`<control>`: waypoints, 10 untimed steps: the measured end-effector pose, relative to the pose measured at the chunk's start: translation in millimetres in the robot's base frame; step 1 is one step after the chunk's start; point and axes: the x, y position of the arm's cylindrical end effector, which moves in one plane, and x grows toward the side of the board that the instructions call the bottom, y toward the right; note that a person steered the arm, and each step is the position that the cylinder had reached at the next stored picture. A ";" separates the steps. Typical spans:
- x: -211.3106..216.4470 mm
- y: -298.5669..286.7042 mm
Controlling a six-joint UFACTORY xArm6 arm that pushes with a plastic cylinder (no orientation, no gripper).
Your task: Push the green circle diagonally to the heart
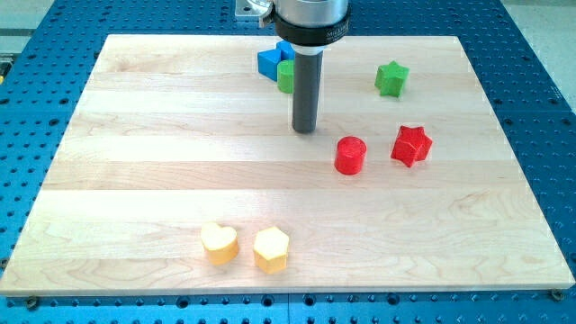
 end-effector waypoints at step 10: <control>-45.7 -83.4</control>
